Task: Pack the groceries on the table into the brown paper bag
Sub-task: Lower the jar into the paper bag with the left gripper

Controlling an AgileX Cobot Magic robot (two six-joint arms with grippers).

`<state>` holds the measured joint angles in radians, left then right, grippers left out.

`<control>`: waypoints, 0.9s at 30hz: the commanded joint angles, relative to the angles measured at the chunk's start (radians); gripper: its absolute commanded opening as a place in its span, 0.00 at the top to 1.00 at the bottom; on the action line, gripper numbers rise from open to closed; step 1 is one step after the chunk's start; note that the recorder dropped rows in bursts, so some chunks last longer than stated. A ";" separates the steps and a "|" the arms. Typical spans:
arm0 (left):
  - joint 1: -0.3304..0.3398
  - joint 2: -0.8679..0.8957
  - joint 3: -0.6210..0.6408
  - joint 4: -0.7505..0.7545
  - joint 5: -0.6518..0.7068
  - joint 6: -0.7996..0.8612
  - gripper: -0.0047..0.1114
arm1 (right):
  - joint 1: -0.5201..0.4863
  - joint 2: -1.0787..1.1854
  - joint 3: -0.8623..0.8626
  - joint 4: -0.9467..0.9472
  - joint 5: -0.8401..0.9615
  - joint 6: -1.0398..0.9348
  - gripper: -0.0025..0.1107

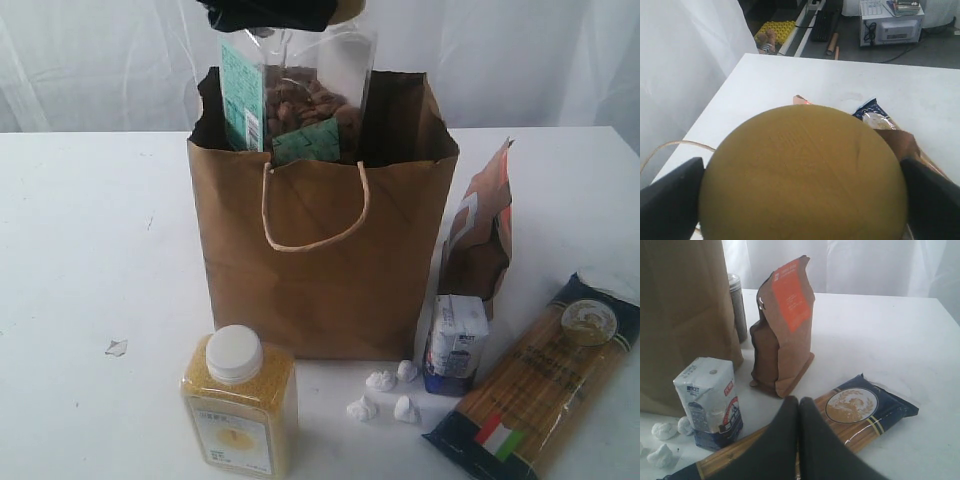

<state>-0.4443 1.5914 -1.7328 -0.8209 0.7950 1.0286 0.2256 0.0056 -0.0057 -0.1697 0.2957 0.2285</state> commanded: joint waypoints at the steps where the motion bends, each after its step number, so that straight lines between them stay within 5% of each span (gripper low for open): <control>1: 0.001 0.023 -0.013 -0.046 -0.009 0.007 0.96 | -0.005 -0.006 0.006 -0.006 -0.005 0.007 0.98; 27: 0.001 0.114 0.074 -0.022 -0.032 0.006 0.96 | -0.005 -0.006 0.006 -0.006 -0.005 0.007 0.98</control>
<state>-0.4443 1.7086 -1.6607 -0.8071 0.7802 1.0326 0.2256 0.0056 -0.0057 -0.1697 0.2957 0.2285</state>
